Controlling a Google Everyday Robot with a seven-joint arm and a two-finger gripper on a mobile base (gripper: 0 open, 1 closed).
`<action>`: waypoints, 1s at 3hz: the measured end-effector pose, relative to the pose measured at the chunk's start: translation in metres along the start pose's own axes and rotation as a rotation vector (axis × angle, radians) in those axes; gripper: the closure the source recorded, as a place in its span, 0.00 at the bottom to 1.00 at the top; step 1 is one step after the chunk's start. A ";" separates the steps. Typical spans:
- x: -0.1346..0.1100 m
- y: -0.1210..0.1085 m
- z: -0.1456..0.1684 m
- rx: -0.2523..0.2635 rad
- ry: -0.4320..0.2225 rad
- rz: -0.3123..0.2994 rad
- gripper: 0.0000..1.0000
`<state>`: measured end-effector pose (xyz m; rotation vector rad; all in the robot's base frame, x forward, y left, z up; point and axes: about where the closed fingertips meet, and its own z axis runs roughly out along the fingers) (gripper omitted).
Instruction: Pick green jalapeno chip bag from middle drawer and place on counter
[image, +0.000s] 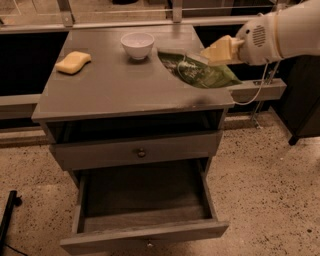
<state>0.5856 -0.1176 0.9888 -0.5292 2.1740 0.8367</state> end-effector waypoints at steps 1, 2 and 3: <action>-0.019 -0.002 0.055 -0.003 0.043 -0.010 0.86; -0.022 -0.019 0.118 0.000 0.067 -0.012 0.63; -0.010 -0.037 0.166 0.005 0.079 -0.002 0.40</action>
Offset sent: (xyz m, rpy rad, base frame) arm 0.1372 0.1082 -0.0933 -0.0621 0.0494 0.0336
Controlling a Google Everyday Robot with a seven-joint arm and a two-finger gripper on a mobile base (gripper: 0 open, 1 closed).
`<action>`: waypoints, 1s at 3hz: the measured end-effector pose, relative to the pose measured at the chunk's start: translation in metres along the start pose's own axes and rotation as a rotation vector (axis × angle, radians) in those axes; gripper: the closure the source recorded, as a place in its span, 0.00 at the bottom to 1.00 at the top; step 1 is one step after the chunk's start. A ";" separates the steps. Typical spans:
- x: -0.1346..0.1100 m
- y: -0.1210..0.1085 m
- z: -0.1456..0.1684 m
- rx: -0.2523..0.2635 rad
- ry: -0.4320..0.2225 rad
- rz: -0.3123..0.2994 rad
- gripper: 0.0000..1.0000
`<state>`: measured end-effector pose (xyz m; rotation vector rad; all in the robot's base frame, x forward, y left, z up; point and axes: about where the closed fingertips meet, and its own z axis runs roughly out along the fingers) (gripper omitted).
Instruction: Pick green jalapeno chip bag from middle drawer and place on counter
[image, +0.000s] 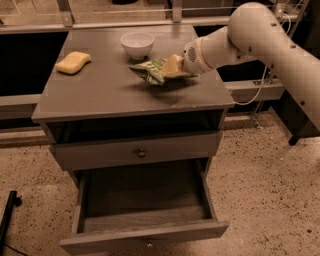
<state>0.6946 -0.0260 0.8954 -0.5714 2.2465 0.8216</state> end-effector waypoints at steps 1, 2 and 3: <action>-0.001 -0.001 0.002 0.000 -0.004 0.001 0.17; 0.002 -0.002 0.000 0.007 -0.003 0.009 0.00; -0.012 0.005 -0.037 0.120 0.030 0.018 0.00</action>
Offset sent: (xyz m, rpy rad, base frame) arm -0.0027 -0.0084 -0.0014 -0.0005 0.0049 -0.0321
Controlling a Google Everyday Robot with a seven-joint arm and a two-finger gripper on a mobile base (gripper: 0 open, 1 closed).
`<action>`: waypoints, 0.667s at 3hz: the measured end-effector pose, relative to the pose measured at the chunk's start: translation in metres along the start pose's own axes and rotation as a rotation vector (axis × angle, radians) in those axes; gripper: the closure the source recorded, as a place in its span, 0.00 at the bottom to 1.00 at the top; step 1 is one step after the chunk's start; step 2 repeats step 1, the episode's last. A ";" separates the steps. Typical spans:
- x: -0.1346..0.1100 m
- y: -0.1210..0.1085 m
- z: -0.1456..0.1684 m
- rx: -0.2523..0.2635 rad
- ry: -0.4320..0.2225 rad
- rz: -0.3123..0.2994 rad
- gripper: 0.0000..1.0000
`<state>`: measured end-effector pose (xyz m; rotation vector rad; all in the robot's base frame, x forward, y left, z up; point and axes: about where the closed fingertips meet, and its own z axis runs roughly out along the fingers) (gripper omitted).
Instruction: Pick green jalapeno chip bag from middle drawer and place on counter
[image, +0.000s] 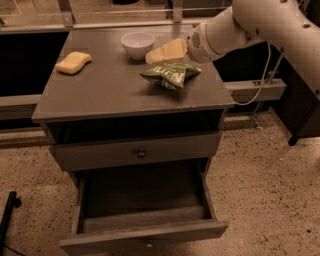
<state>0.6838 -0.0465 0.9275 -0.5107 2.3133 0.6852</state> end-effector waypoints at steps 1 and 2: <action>-0.027 0.000 -0.065 0.163 -0.023 0.076 0.00; -0.027 0.000 -0.065 0.163 -0.023 0.076 0.00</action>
Offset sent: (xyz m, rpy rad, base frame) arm 0.0000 0.0000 0.0000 0.0000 0.0000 0.0000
